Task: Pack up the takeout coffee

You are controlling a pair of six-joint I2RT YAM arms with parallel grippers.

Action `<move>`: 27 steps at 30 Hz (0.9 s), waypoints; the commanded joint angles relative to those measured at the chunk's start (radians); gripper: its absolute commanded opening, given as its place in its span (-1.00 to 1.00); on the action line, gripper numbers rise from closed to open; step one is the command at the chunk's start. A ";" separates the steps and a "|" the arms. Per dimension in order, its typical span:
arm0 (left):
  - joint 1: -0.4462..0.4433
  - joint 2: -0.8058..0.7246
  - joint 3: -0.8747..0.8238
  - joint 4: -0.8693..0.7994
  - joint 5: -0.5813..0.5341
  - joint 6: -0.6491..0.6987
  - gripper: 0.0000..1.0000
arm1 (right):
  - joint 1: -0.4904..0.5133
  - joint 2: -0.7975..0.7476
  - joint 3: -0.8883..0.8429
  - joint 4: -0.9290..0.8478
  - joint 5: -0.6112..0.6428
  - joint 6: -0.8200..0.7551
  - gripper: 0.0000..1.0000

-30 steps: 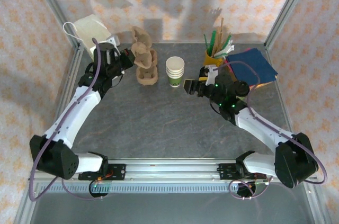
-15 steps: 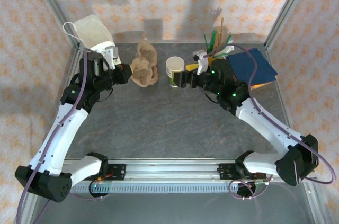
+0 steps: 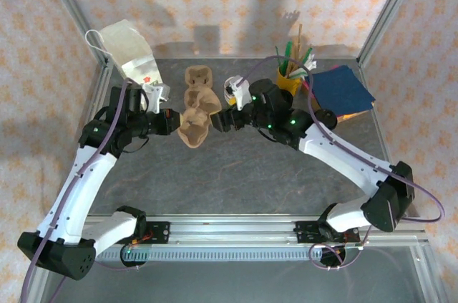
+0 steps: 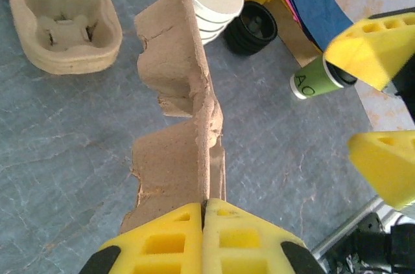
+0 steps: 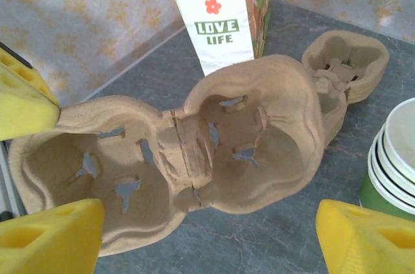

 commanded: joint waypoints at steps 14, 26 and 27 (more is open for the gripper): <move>-0.001 -0.072 -0.023 0.038 0.107 0.048 -1.00 | 0.053 0.119 0.075 -0.066 0.058 0.013 0.72; -0.007 -0.075 -0.028 0.062 0.145 0.030 -1.00 | 0.055 0.169 0.138 -0.108 -0.042 -0.048 0.77; -0.007 -0.075 -0.031 0.065 0.149 0.027 -1.00 | 0.054 0.175 0.143 -0.110 -0.043 -0.052 0.77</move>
